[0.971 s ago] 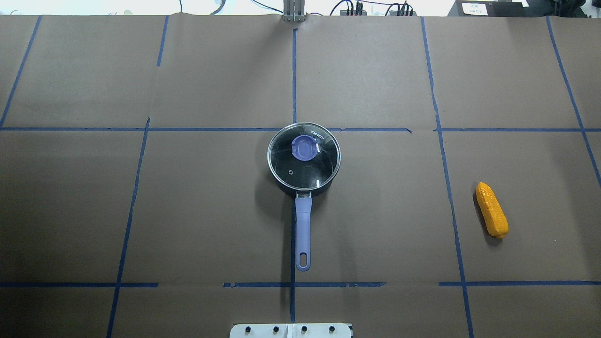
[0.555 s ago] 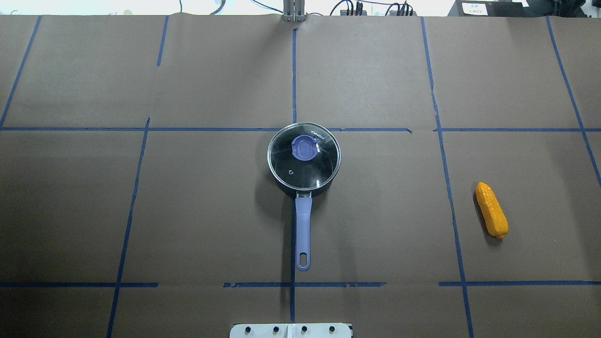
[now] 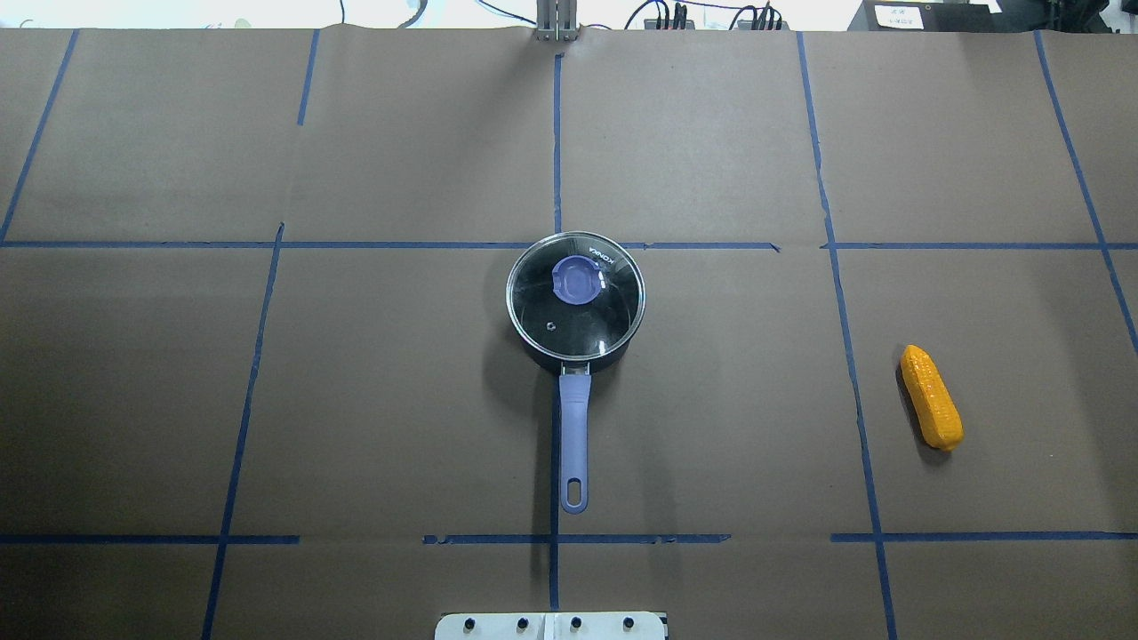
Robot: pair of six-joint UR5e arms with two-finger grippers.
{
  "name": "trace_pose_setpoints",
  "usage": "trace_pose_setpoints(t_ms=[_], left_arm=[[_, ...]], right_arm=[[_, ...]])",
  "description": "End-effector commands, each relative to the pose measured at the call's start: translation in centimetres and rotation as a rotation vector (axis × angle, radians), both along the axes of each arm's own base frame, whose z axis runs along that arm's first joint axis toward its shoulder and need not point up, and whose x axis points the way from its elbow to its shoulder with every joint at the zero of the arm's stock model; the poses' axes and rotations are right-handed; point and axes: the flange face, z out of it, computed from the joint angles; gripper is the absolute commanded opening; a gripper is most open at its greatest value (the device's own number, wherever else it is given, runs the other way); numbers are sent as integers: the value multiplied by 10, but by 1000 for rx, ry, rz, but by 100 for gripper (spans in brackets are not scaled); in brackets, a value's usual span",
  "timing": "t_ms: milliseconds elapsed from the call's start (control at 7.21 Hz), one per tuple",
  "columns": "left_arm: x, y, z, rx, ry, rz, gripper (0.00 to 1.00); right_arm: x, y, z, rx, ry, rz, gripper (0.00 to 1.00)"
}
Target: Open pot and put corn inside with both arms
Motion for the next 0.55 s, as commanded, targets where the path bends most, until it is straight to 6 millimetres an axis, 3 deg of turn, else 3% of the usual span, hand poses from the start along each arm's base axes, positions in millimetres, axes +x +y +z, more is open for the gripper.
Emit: trace_pose_setpoints(t_ms=[0, 139, 416], left_arm=[[84, 27, -102, -42, 37, -27, 100], [129, 25, -143, -67, 70, -37, 100], [267, 45, -236, -130, 65, -22, 100]], right_arm=[[0, -2, -3, 11, 4, -3, 100], [0, -2, -3, 10, 4, -2, 100], [1, -1, 0, 6, 8, -4, 100]])
